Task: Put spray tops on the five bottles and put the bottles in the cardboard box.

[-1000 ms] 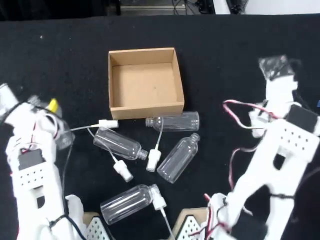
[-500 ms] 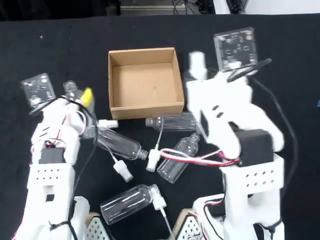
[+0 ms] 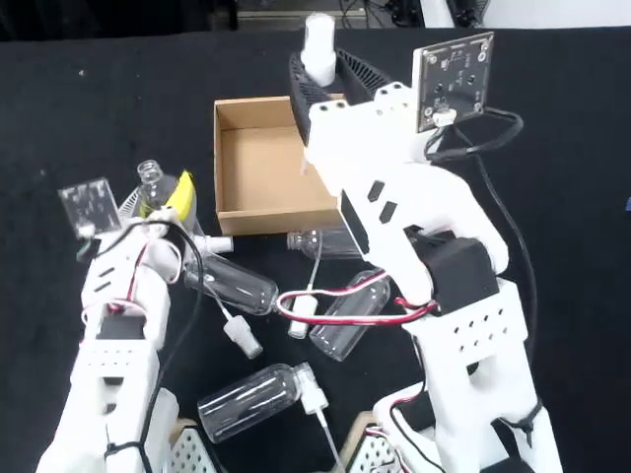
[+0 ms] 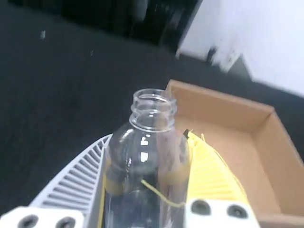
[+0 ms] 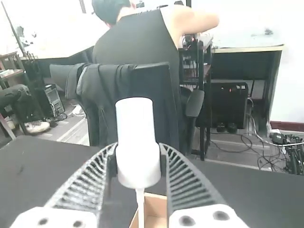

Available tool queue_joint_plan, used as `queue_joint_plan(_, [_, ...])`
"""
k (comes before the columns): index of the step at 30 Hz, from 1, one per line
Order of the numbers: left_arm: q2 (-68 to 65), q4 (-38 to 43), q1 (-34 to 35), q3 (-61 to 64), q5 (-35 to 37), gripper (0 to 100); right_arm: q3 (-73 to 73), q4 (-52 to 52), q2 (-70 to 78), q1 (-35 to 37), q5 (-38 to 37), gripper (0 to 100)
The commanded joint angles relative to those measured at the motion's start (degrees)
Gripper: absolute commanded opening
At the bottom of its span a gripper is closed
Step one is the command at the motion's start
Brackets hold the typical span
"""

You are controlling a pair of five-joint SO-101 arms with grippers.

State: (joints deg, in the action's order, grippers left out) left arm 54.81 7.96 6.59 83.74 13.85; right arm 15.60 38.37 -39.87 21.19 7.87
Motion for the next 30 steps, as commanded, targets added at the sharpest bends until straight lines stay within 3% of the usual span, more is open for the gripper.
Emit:
queue_joint_plan(1, [1.58,20.57,-2.59,6.46,0.26,5,-3.65,-2.46,-0.48,0.18,0.00,1.5])
queue_joint_plan(6, [1.32,37.36,-4.62,13.14,0.35,5,-3.82,-2.64,-0.48,0.70,0.35,1.5])
queue_joint_plan(12, [1.49,37.45,-4.62,13.05,0.62,5,-3.74,-2.55,-1.27,0.79,0.44,1.5])
queue_joint_plan(18, [1.49,37.89,-7.96,13.05,0.35,5,0.84,-3.25,-9.80,6.24,0.44,1.5])
queue_joint_plan(23, [0.97,37.54,-14.02,13.05,0.35,5,9.45,-13.63,-15.52,8.44,0.00,1.5])
queue_joint_plan(30, [0.88,37.45,-14.29,13.05,0.44,5,17.98,-26.55,-16.48,8.70,0.35,1.5])
